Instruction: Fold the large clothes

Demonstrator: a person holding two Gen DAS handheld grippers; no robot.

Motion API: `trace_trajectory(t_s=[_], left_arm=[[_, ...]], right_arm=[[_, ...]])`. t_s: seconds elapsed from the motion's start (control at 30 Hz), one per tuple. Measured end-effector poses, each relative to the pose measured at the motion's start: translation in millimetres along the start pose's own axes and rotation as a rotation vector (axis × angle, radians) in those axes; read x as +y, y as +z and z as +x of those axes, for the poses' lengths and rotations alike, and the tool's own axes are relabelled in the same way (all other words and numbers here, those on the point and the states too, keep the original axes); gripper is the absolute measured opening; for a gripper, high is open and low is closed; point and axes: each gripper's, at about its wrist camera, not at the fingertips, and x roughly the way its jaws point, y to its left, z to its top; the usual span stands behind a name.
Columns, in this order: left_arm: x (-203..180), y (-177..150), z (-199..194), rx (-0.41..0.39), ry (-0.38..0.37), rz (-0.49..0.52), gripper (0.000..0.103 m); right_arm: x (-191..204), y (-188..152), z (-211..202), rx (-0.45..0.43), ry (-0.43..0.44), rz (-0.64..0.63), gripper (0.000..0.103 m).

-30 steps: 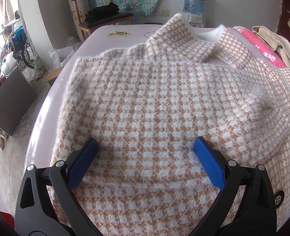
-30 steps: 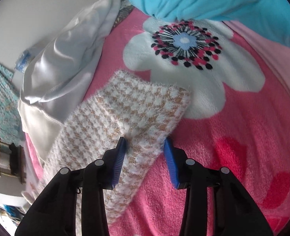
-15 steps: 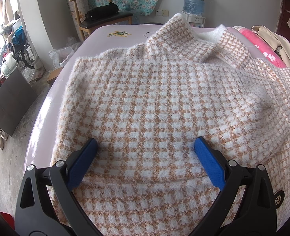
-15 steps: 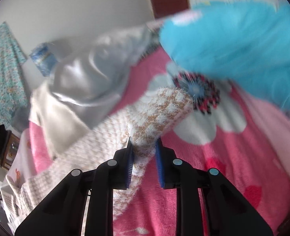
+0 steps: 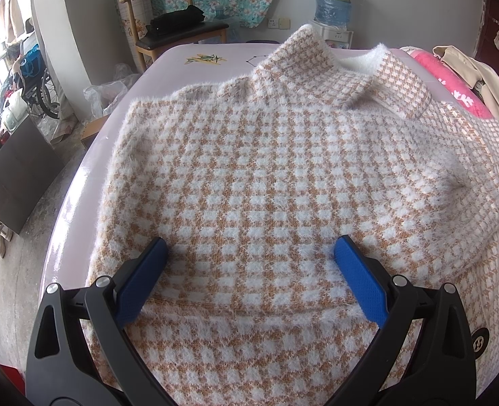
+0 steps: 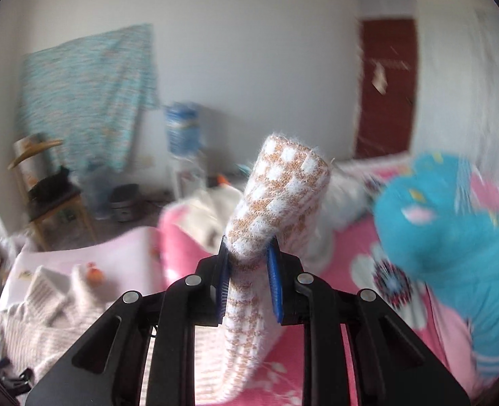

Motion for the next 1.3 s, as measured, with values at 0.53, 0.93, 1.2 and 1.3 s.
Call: trace_trajectory(t_s=[0.53,0.93,1.2,1.3], left_arm=[[37,12,-51,-0.049,-0.067,-0.087,0.096],[74,4,-76,-0.076,-0.301,-0.158,0.095],[27,40,-31,0.025,-0.497,-0.186,0.08],[4,52,5,0.137,-0.515,-0.202,0.067]], right_arm=[[250,-47,-24,0.094,0.411,-0.26,0.02],[296,-189,26,0.701,0.845,-0.325,0.062],[172,-175,23,0.596,0.76,-0.184,0.062],[145,-194,33,0.62,0.691,-0.191,0.045]])
